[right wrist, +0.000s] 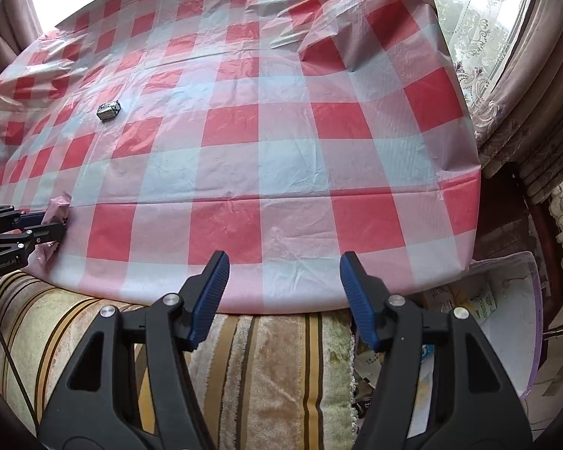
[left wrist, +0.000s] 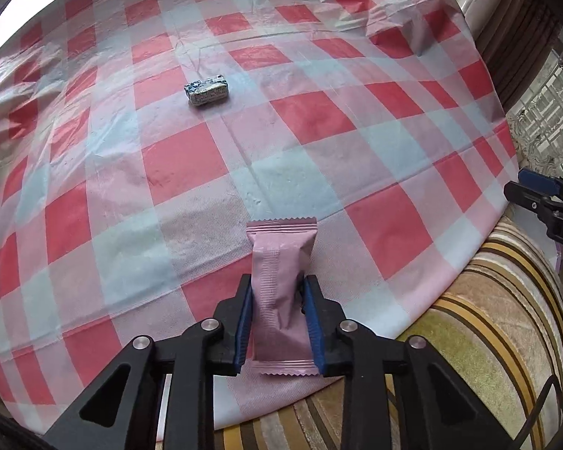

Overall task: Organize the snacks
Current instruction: 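Grasp the pink bar with the left tool, then grasp the blue-white wrapped candy with the right tool while the left tool holds the pink bar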

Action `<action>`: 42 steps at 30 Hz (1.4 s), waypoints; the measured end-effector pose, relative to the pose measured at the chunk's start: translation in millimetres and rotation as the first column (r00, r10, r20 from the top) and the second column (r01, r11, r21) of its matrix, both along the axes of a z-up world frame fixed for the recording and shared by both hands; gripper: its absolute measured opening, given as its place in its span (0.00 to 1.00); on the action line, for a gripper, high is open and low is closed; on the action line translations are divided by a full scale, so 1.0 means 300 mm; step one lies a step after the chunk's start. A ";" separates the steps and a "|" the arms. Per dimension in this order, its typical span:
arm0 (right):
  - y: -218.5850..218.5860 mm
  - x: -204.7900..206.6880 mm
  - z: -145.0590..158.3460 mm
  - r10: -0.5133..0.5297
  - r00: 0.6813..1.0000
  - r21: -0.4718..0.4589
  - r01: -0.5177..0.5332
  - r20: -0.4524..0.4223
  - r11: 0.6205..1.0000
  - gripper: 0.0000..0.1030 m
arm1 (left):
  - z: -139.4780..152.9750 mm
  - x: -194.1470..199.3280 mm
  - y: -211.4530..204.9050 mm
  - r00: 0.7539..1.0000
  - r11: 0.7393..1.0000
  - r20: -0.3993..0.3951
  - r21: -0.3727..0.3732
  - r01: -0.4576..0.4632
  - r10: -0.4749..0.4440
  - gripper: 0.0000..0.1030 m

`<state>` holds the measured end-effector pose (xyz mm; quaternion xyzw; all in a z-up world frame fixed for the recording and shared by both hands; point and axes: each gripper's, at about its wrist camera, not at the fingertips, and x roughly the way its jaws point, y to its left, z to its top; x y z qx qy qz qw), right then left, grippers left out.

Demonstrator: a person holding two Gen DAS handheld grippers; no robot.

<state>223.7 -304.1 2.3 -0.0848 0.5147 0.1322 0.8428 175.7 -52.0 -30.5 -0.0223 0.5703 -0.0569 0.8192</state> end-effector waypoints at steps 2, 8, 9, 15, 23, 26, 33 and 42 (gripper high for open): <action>0.033 0.015 0.000 0.014 1.000 -0.001 -0.014 0.002 1.000 0.64 | 0.001 0.009 0.032 1.000 0.999 0.005 -0.038 -0.030 0.031 0.22; 0.175 0.074 0.009 0.072 0.997 0.011 -0.072 0.020 0.997 0.65 | 0.001 0.031 0.125 0.986 0.983 0.031 -0.088 -0.162 0.165 0.20; 0.203 0.087 0.009 0.081 0.996 0.018 -0.082 0.021 0.996 0.66 | 0.001 0.035 0.145 0.980 0.977 0.036 -0.098 -0.192 0.196 0.20; 0.402 0.162 0.003 0.134 0.991 0.069 -0.135 0.019 0.988 0.66 | -0.008 0.031 0.254 0.938 0.931 0.063 -0.160 -0.328 0.341 0.20; 0.637 0.236 -0.037 0.152 0.988 0.085 -0.155 0.036 0.984 0.66 | -0.021 0.006 0.340 0.887 0.873 0.086 -0.243 -0.423 0.454 0.20; 0.703 0.260 -0.047 0.148 0.988 0.088 -0.152 0.043 0.985 0.66 | -0.026 0.007 0.349 0.877 0.861 0.092 -0.261 -0.437 0.472 0.20; 0.841 0.299 -0.057 0.162 0.984 0.076 -0.167 0.069 0.983 0.66 | -0.028 -0.004 0.375 0.866 0.845 0.094 -0.294 -0.448 0.492 0.20; 0.911 0.335 -0.093 0.155 0.984 0.020 -0.157 0.086 0.987 0.64 | -0.028 -0.016 0.391 0.855 0.832 0.097 -0.310 -0.461 0.509 0.20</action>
